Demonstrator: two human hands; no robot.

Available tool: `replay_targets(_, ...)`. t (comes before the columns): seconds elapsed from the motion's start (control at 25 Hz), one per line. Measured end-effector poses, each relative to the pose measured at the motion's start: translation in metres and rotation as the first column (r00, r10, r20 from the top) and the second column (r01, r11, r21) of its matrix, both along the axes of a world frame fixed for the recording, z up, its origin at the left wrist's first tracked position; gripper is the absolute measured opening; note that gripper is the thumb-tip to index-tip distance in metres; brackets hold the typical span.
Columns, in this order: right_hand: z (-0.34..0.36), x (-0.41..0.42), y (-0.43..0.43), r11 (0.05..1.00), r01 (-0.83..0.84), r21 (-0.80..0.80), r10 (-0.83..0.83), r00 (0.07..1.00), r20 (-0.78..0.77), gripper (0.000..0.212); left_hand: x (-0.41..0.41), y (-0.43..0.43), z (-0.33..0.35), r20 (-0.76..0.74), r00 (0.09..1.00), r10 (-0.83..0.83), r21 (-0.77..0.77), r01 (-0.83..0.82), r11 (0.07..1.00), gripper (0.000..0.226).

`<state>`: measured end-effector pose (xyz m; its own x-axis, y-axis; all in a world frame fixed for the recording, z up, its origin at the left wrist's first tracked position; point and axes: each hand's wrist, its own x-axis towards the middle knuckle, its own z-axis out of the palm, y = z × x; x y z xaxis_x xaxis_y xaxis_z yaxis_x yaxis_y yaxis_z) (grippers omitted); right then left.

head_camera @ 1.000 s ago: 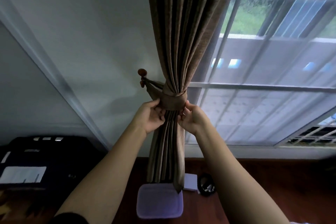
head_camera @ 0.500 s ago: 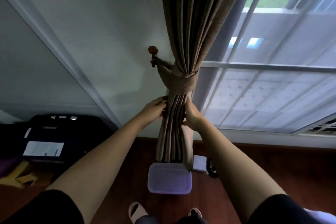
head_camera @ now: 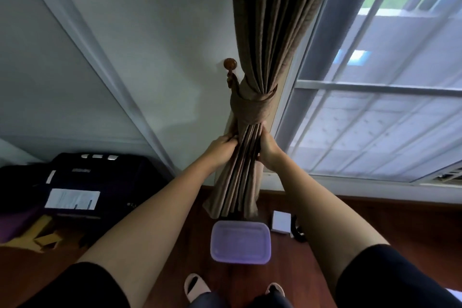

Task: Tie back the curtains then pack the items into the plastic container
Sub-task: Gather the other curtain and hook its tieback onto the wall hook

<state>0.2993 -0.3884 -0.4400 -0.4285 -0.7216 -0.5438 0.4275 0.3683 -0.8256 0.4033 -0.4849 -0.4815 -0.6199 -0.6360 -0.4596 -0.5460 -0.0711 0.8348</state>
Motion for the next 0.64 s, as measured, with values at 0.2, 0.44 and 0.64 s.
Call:
replay_targets(0.2,-0.02,-0.01,0.018,0.993,0.119,-0.023,-0.121,0.981,-0.149,0.067,0.007,0.025,0.042,0.035,0.999,-0.01,-0.154,0.015,0.988,0.043)
replay_targets(0.44,-0.069,-0.033,0.069,0.986,0.088,0.138,-0.047,0.959,-0.278,0.086,0.032,0.071,0.028,0.078,0.954,0.291,-0.327,-0.251,0.911,0.046)
replay_targets(0.64,-0.117,-0.044,0.137,0.979,-0.106,0.173,0.172,0.885,-0.432,0.06,0.036,0.142,-0.045,0.13,0.934,0.331,-0.332,-0.274,0.903,0.045)
